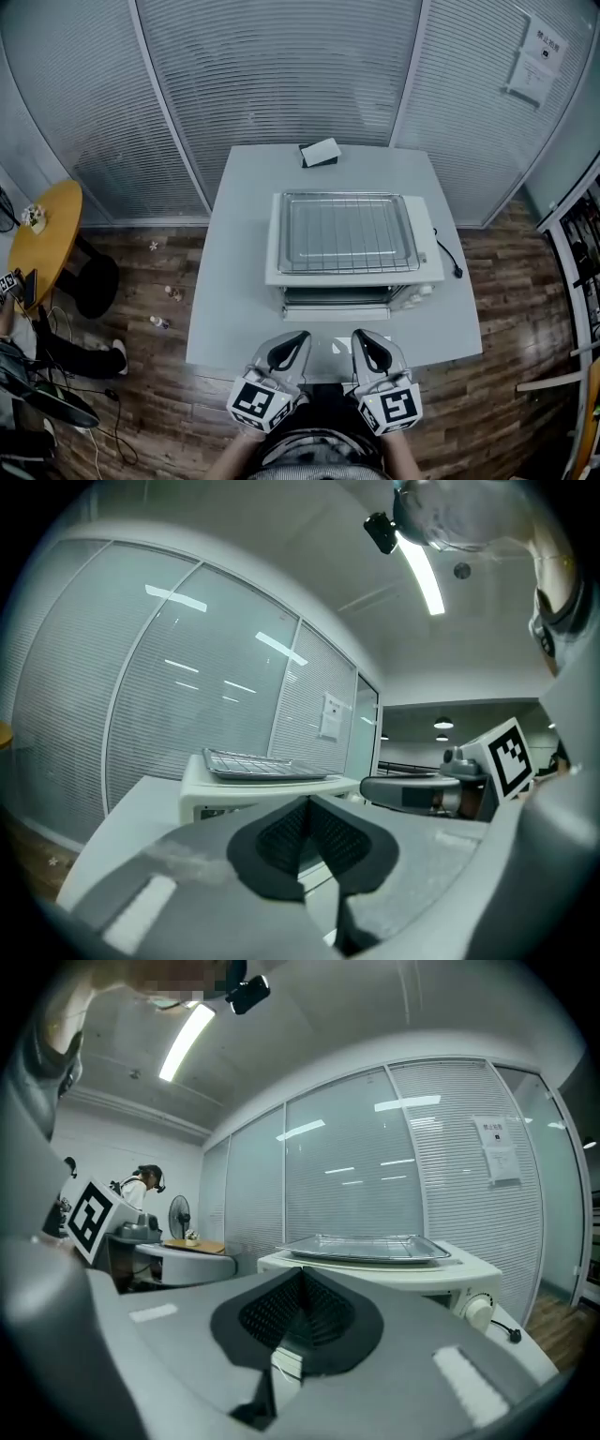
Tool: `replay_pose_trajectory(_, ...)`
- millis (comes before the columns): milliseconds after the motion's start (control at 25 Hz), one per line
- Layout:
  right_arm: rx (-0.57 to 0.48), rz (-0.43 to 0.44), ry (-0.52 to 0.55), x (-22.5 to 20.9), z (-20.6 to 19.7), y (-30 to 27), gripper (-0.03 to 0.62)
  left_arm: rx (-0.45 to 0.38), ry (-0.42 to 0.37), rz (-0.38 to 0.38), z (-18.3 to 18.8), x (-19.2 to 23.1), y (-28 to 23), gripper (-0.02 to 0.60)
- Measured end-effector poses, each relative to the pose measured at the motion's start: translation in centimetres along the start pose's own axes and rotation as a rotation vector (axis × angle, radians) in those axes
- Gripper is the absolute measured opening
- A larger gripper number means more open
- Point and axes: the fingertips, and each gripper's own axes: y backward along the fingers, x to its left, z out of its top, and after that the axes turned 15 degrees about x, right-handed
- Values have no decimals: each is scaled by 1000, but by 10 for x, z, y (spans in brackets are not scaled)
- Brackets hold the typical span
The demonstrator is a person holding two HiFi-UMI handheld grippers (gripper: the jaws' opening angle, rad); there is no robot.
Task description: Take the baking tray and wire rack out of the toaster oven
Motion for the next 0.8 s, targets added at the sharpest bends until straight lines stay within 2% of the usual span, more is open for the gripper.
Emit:
replay_pose_trajectory(360,-80,36,52,47,23,31,-2,-42,-40,-31,15,-38,32,5)
replay_pose_trajectory(640,-138,90,62,48,51,57,-2,-76,-41,22,47,-57,46,5)
replay_pose_trajectory(800,-134,117,60,40,54,69,-2,-85,-40,52,55,-69,46,5)
